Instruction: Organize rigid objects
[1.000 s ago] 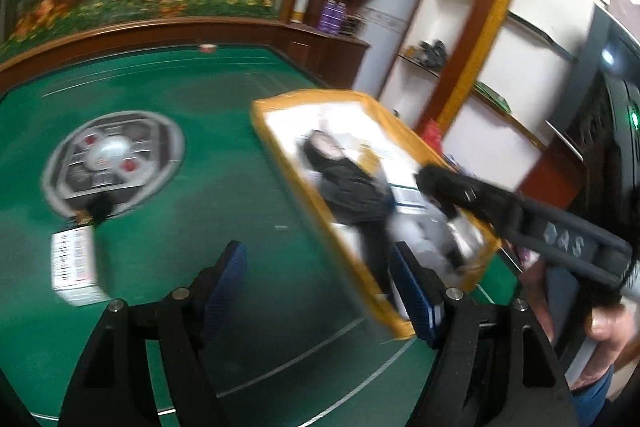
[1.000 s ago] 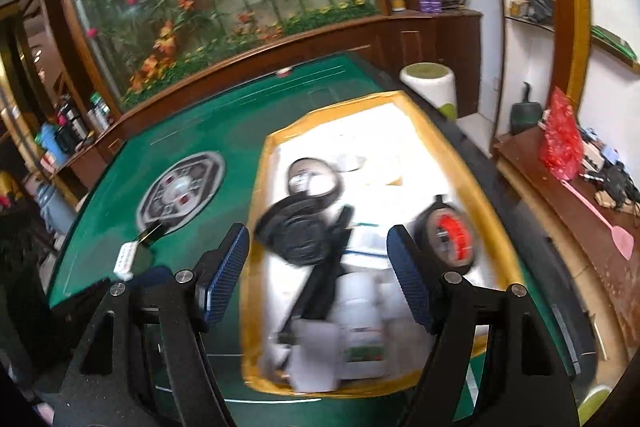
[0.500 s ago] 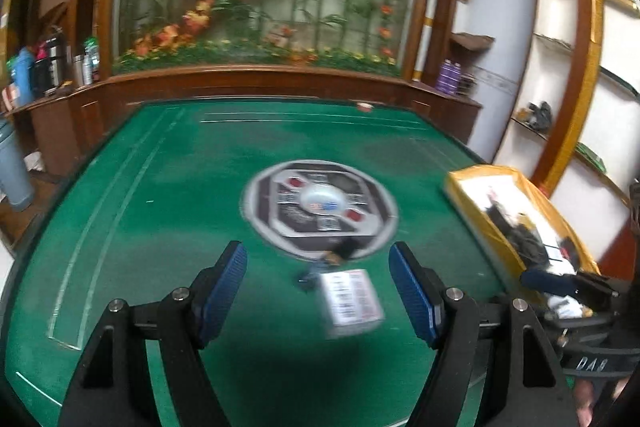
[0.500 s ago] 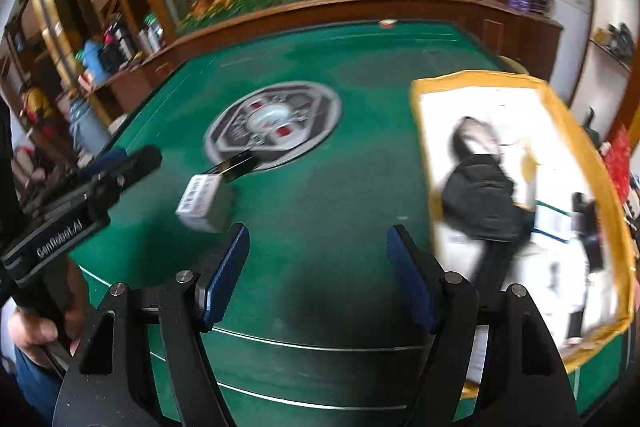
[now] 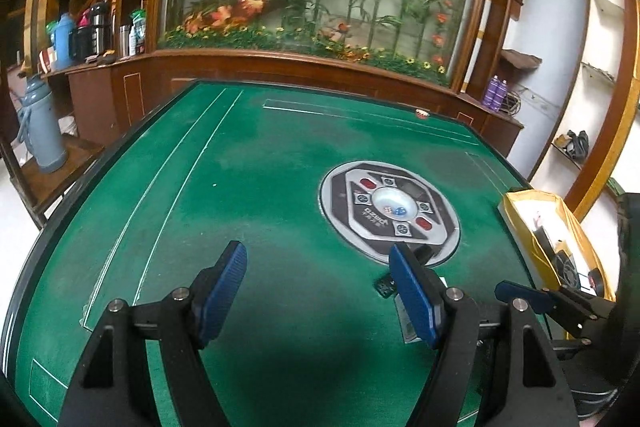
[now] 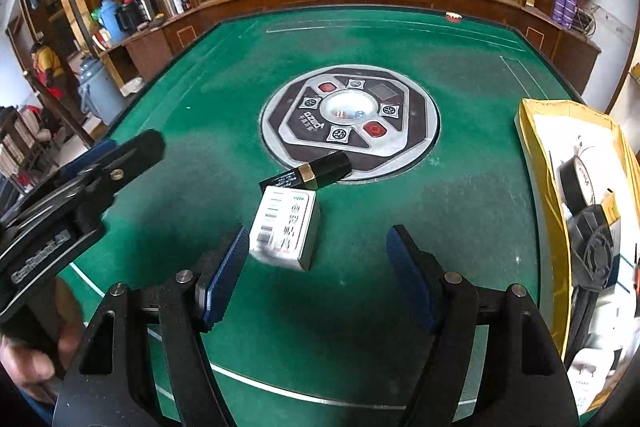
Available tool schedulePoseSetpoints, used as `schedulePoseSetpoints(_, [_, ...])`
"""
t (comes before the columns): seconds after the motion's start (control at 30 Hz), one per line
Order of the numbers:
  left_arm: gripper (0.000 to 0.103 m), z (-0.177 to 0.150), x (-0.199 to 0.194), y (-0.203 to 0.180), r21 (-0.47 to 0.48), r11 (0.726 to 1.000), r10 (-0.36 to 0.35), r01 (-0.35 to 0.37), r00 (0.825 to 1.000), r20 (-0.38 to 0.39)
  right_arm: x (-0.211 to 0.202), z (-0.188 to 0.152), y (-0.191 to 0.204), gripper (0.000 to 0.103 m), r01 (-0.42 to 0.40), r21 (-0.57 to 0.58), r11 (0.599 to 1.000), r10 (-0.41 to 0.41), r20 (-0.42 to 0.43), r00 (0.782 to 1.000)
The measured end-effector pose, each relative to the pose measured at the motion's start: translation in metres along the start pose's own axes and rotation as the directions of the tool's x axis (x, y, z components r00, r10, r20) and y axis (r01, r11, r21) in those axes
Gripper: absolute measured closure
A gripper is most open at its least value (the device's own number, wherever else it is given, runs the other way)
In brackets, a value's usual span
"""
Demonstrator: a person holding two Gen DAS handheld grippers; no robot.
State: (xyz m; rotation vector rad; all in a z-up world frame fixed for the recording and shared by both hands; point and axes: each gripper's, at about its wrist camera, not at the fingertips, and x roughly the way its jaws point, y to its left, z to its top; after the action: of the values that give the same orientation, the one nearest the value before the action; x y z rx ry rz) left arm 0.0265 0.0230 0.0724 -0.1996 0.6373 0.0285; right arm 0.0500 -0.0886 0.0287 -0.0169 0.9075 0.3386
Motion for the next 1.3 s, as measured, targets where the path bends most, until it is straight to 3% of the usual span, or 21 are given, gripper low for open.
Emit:
schedulePoseSetpoints(0.33, [0.029,0.001,0.006,0.003,-0.003,1.0,0.001,-0.001,1.0,-0.023,0.025,0.012,0.005,0.031,0.023,-0.007,1.0,-0.023,-0.029,0.999])
schedulePoseSetpoints(0.53, [0.029,0.001,0.008,0.009,-0.022,1.0,0.017,-0.018,0.999,-0.027,0.022,0.012,0.007,0.031,-0.009,-0.002,1.0,0.009,-0.035,0.999])
schedulePoseSetpoints(0.7, [0.029,0.001,0.011,0.009,-0.022,1.0,0.02,-0.021,0.999,-0.043,0.034,0.012,0.015,0.031,0.031,-0.04,0.999,-0.033,-0.049,0.998])
schedulePoseSetpoints(0.73, [0.029,0.001,0.011,0.009,-0.02,1.0,0.019,-0.02,0.999,-0.045,0.039,0.011,0.015,0.033,0.035,-0.037,0.999,-0.037,-0.058,0.998])
schedulePoseSetpoints(0.8, [0.029,0.0,0.012,0.008,-0.018,1.0,0.01,-0.011,0.999,-0.052,0.043,0.01,0.011,0.07,0.028,-0.033,0.999,-0.03,-0.059,0.998])
schedulePoseSetpoints(0.83, [0.029,0.0,0.012,0.008,-0.015,1.0,0.004,-0.004,0.998,-0.055,0.044,0.01,0.007,0.07,0.037,-0.026,0.999,-0.038,-0.067,0.997])
schedulePoseSetpoints(0.97, [0.029,0.0,0.017,-0.004,0.032,0.998,-0.056,0.059,0.995,-0.081,0.03,0.011,-0.02,0.07,0.031,0.044,0.999,-0.03,-0.007,1.0])
schedulePoseSetpoints(1.03, [0.029,0.0,0.021,-0.02,0.108,0.987,-0.105,0.116,0.989,-0.103,0.024,0.011,-0.036,0.07,0.025,0.08,0.997,-0.028,0.026,0.999])
schedulePoseSetpoints(1.17, [0.029,0.001,0.037,-0.049,0.264,0.941,-0.172,0.212,0.971,-0.165,0.021,0.008,-0.066,0.07,0.008,0.151,0.988,-0.017,0.058,0.998])
schedulePoseSetpoints(1.3, [0.034,0.005,0.061,-0.065,0.323,0.905,-0.197,0.276,0.946,-0.257,0.022,0.007,-0.085,0.07,-0.014,0.214,0.977,0.0,0.064,0.998])
